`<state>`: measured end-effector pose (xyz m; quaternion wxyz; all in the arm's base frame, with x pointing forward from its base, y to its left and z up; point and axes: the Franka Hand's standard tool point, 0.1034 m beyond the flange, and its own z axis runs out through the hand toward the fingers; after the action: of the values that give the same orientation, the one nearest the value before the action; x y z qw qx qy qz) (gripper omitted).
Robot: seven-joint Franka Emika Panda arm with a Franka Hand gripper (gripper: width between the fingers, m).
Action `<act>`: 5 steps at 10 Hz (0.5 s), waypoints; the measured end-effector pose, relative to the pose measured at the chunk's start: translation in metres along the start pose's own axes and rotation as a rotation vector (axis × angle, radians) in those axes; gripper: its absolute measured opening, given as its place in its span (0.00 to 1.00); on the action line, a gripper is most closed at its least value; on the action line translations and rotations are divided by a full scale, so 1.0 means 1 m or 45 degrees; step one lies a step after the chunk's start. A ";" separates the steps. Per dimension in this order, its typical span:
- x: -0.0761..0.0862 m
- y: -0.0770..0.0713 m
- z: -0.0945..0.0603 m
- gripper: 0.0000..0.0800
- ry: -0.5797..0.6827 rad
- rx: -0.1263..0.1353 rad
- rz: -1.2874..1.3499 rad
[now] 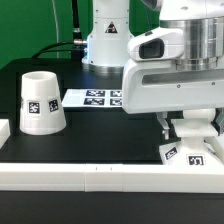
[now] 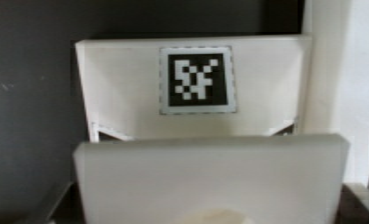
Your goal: Assemble lamp
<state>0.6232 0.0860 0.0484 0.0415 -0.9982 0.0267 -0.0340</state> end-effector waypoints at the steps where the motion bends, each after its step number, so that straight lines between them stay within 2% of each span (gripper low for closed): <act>1: -0.001 0.000 0.001 0.79 -0.002 0.000 -0.001; 2: -0.001 0.000 0.001 0.79 -0.002 0.000 -0.001; 3: -0.001 0.000 0.001 0.85 -0.002 0.000 -0.001; 5: -0.002 0.000 0.000 0.87 0.002 0.000 -0.002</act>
Offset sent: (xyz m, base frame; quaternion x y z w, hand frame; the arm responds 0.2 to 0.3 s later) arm 0.0000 0.0000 0.0000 0.0000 0.0000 0.0000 1.0000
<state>0.6209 0.0861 0.0477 0.0413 -0.9982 0.0261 -0.0348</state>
